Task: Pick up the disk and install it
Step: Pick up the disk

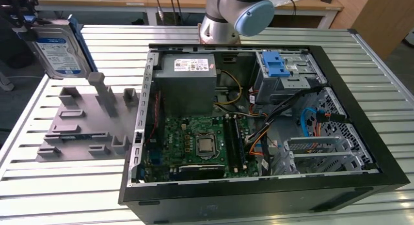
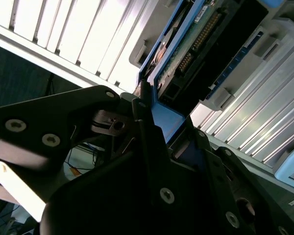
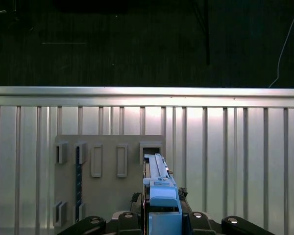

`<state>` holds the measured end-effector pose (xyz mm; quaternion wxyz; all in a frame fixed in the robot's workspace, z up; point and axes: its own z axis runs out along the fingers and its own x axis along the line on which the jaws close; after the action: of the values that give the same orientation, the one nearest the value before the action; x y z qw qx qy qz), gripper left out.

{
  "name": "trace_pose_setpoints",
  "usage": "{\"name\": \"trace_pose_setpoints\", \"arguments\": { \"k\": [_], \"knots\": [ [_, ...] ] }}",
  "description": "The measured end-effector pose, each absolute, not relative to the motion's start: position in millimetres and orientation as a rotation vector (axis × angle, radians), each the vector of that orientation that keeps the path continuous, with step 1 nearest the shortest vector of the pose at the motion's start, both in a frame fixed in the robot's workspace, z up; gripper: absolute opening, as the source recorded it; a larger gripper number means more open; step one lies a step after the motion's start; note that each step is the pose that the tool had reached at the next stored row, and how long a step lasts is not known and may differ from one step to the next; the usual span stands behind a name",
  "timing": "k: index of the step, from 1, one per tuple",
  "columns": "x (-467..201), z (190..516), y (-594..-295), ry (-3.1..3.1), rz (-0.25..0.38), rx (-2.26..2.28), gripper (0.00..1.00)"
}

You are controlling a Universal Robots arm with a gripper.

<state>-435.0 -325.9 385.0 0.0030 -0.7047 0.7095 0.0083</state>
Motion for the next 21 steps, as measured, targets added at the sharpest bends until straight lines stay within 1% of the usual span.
{"name": "trace_pose_setpoints", "arguments": {
  "k": [17,21],
  "knots": [
    [-435.2,389.1,-325.9,2.225,0.024,-2.210,0.36],
    [-435.4,398.8,-325.9,2.225,0.024,-2.210,0.36]
  ]
}}
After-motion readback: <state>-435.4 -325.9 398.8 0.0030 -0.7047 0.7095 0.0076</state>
